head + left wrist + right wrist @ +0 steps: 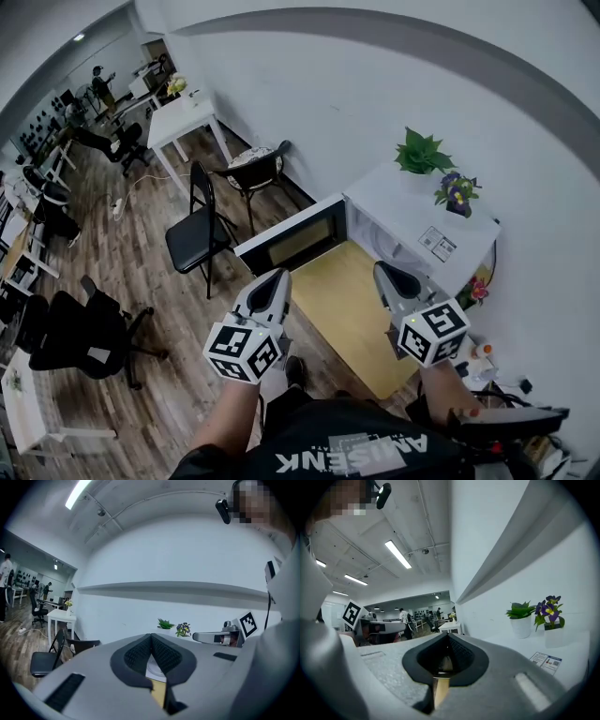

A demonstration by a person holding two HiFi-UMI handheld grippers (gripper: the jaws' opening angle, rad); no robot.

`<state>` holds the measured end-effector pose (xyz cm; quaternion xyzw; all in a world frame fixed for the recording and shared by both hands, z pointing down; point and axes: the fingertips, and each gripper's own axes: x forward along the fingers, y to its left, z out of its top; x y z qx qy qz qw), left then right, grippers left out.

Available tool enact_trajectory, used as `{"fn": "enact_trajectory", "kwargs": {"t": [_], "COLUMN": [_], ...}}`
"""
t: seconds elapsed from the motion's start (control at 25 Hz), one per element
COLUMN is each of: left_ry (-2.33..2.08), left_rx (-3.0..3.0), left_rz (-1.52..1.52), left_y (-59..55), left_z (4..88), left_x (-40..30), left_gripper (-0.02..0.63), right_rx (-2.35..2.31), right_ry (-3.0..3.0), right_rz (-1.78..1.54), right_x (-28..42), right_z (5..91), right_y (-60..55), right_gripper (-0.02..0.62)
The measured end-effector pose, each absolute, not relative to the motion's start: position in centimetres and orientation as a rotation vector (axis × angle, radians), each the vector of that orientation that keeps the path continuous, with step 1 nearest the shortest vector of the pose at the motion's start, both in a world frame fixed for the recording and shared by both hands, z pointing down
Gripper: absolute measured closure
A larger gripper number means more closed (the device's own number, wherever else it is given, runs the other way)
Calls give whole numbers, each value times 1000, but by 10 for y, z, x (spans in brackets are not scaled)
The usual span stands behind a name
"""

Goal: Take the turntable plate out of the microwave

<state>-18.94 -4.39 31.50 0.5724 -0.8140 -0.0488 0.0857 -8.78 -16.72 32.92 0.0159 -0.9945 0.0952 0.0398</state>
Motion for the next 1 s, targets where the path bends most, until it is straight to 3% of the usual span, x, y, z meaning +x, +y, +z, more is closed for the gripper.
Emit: {"fn": "enact_trajectory", "kwargs": {"t": [1.0], "left_ry": [-1883], "left_rx": [2262], "left_rz": [-51], "left_y": [-182], "left_z": [333], "left_x": [-275], "left_gripper": [604], "right_rx": [803], "right_ry": [-2942], "right_rz": [263], "right_x": [-148], "right_z": [332], "right_y": [-229], "right_gripper": [592]}}
